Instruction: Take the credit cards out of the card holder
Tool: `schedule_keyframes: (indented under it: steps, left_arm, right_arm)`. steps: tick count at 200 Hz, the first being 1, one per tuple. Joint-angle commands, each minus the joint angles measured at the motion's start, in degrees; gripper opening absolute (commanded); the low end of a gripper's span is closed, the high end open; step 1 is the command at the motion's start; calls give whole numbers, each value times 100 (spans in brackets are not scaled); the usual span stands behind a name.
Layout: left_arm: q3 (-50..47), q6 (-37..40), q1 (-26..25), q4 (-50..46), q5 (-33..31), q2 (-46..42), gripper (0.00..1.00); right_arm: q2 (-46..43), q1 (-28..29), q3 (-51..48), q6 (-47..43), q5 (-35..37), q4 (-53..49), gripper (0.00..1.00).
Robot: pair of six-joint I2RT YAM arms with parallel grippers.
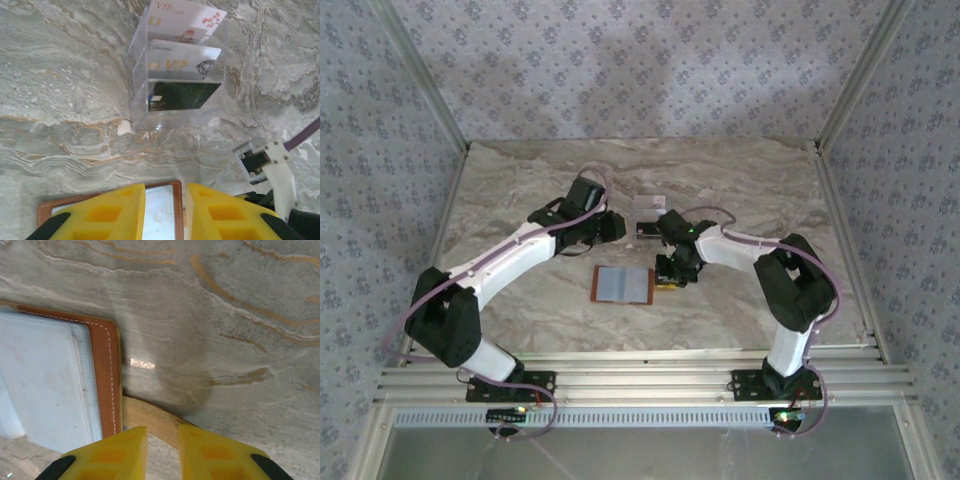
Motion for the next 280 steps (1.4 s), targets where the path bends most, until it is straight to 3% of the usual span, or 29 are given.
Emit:
schedule_keyframes:
  steps: [1, 86, 161, 280]
  left_arm:
    - [160, -184, -203, -163, 129, 270, 26]
    - [-193, -818, -639, 58, 1236, 988, 21]
    - [-317, -1187, -1063, -37, 1160, 1411, 19]
    - [-366, -984, -1072, -172, 897, 1813, 19]
  right_arm:
    - [112, -5, -125, -69, -43, 52, 22]
    - [113, -45, -294, -8, -68, 179, 18]
    - [113, -38, -263, 8, -68, 167, 18]
    - [9, -25, -302, 19, -26, 84, 18]
